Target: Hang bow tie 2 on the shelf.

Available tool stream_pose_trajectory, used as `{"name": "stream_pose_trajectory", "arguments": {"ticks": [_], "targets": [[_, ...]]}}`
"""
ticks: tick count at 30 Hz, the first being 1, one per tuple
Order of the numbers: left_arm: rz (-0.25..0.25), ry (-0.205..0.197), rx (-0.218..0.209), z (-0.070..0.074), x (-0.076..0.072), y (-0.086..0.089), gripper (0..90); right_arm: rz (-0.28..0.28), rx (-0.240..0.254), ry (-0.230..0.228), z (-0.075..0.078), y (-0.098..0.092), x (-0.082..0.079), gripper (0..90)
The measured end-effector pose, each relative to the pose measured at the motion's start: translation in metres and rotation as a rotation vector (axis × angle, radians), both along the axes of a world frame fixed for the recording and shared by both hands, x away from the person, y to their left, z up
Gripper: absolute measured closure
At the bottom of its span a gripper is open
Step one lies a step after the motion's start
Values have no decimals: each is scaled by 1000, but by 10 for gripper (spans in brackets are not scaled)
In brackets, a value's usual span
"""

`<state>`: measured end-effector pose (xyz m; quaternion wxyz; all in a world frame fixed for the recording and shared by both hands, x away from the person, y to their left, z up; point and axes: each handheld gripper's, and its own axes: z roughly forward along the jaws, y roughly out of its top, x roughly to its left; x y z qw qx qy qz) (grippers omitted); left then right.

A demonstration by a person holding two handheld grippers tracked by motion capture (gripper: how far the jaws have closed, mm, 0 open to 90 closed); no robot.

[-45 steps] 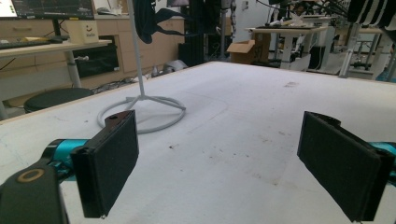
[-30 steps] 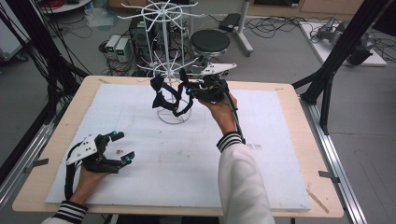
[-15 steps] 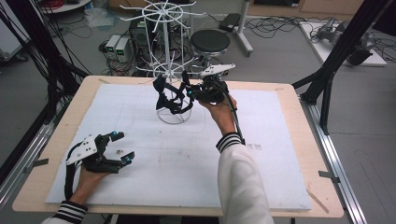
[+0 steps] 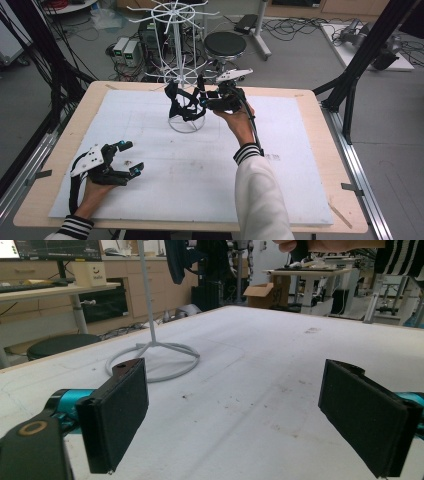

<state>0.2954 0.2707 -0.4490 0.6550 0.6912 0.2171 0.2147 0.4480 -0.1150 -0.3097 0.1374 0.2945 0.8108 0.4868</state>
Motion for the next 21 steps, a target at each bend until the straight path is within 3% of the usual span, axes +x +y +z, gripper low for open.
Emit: {"name": "stream_pose_trajectory", "arguments": {"ticks": [3,4,6,8,11,15,21], "targets": [[4,-1,4,0,0,1,130,20,-21,-37,2,1,-3,210],[3,1,9,0,1,2,130,3,-58,-58,2,3,-6,119],[7,4,1,0,0,2,131,-6,-98,-72,3,3,-8,98],[9,-1,2,0,0,3,131,-12,-97,-67,3,2,-10,6],[11,3,1,0,0,4,130,-27,-94,-60,6,-4,-13,6],[15,0,-1,0,0,5,130,-59,-33,-138,4,-18,-33,6],[16,1,2,0,-1,6,131,-91,11,-174,-3,-49,-60,6]]}}
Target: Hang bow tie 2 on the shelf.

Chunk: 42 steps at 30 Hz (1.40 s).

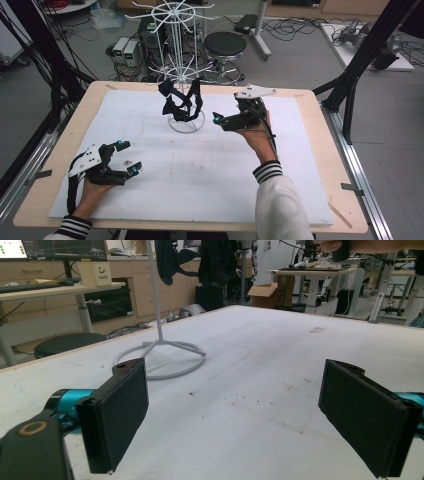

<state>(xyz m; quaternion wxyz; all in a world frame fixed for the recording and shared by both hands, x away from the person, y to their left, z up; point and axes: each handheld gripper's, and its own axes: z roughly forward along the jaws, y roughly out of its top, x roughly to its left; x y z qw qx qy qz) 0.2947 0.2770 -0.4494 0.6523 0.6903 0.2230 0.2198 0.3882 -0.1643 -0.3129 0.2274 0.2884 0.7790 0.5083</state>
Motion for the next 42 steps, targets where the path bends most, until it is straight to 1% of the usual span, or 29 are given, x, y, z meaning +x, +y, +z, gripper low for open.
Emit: {"name": "stream_pose_trajectory", "arguments": {"ticks": [3,5,6,8,9,10,12,14,15,16,17,19,21,24,25,26,27,29,30,31,32,33,35,36,37,38,39,40,42], "targets": [[1,-5,-4,0,-1,1,130,-20,30,-24,-6,-17,-15,6],[4,-11,-11,0,-1,0,131,-28,36,-55,-11,-25,-25,7],[7,-15,-9,0,-1,1,130,-41,38,-68,-15,-32,-32,7],[8,-14,-11,0,-1,1,130,-58,61,-103,-25,-42,-44,6],[9,-16,-11,0,-1,1,130,-66,75,-111,-30,-48,-50,7],[9,-15,-11,-1,-2,1,130,-81,85,-108,-36,-53,-55,7],[9,-16,-10,-1,-2,0,130,-105,103,-138,-48,-61,-68,7],[13,-20,-6,-2,-2,0,131,-116,112,-155,-58,-67,-77,7],[17,-20,-9,-2,-3,0,131,-121,116,-173,-64,-70,-83,7],[18,-22,-10,-2,-3,0,131,-123,123,-169,-68,-72,-87,7],[22,-25,-8,-2,-3,0,130,-125,124,-177,-71,-74,-90,7],[28,-26,-11,-2,-4,0,130,-135,143,-183,-81,-78,-97,7],[35,-31,-14,-3,-5,0,130,-148,150,-196,-90,-83,-103,7],[44,-35,-18,-3,-6,0,131,-167,174,-187,-101,-90,-110,7],[46,-36,-18,-3,-7,0,131,-173,171,-197,-104,-93,-112,7],[46,-35,-19,-3,-7,0,130,-177,168,-180,-105,-94,-114,7],[46,-35,-20,-3,-7,0,131,-184,155,-187,-105,-95,-115,7],[52,-37,-21,-3,-8,-1,130,-198,175,-239,-109,-96,-122,9],[51,-36,-23,-3,-8,-1,130,-203,171,-245,-112,-98,-123,10],[54,-39,-26,-3,-9,-1,131,-214,178,-238,-115,-99,-125,10],[55,-42,-21,-3,-9,0,131,-207,194,-244,-120,-100,-125,10],[57,-40,-25,-3,-10,-1,131,-207,202,-244,-124,-101,-126,10],[61,-45,-25,-4,-11,-1,130,-216,194,-248,-131,-101,-128,10],[62,-42,-32,-4,-11,-1,131,-219,199,-246,-135,-100,-129,9],[63,-46,-29,-4,-12,-1,130,-221,199,-248,-138,-101,-129,10],[63,-45,-32,-4,-12,-1,131,-224,204,-249,-140,-100,-130,10],[67,-51,-32,-4,-13,-1,130,-228,206,-257,-140,-100,-131,10],[68,-48,-33,-4,-13,-1,131,-224,209,-263,-140,-100,-130,10],[68,-49,-33,-4,-13,-1,131,-223,206,-259,-140,-99,-131,10]]}}
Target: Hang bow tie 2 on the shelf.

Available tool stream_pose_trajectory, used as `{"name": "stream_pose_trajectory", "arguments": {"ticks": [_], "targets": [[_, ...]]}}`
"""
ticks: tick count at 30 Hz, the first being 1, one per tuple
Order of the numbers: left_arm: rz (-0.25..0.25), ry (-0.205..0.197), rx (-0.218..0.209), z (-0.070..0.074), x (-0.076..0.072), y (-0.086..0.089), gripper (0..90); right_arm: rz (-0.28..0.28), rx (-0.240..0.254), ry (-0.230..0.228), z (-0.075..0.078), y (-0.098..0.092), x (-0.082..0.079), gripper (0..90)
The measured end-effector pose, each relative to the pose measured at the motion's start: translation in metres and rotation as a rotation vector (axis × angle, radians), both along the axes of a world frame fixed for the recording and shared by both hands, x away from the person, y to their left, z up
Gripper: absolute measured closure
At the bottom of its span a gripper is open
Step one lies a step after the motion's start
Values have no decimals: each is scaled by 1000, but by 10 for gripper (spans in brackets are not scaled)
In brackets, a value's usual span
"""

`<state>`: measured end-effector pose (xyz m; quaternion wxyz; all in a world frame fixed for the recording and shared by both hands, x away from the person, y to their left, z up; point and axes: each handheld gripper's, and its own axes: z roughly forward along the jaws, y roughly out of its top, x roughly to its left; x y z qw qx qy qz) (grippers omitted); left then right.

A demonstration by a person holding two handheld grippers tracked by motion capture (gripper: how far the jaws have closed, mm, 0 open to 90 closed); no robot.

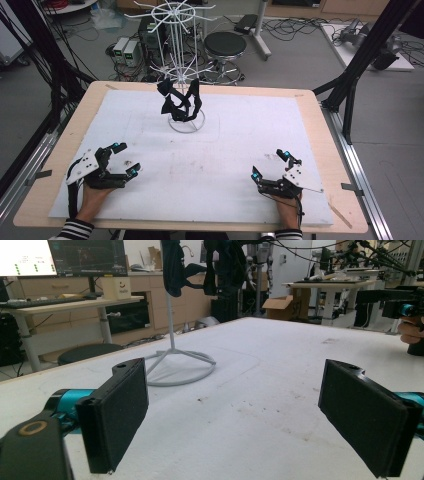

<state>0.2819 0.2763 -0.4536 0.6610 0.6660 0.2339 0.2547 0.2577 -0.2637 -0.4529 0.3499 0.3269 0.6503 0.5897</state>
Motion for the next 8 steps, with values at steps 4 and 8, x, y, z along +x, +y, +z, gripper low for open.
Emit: {"name": "stream_pose_trajectory", "arguments": {"ticks": [4,8], "targets": [[2,-1,-3,0,0,0,131,1,3,-11,-1,-1,0,10],[7,-4,-2,0,-1,0,130,-3,8,-4,-1,-1,0,10]]}}
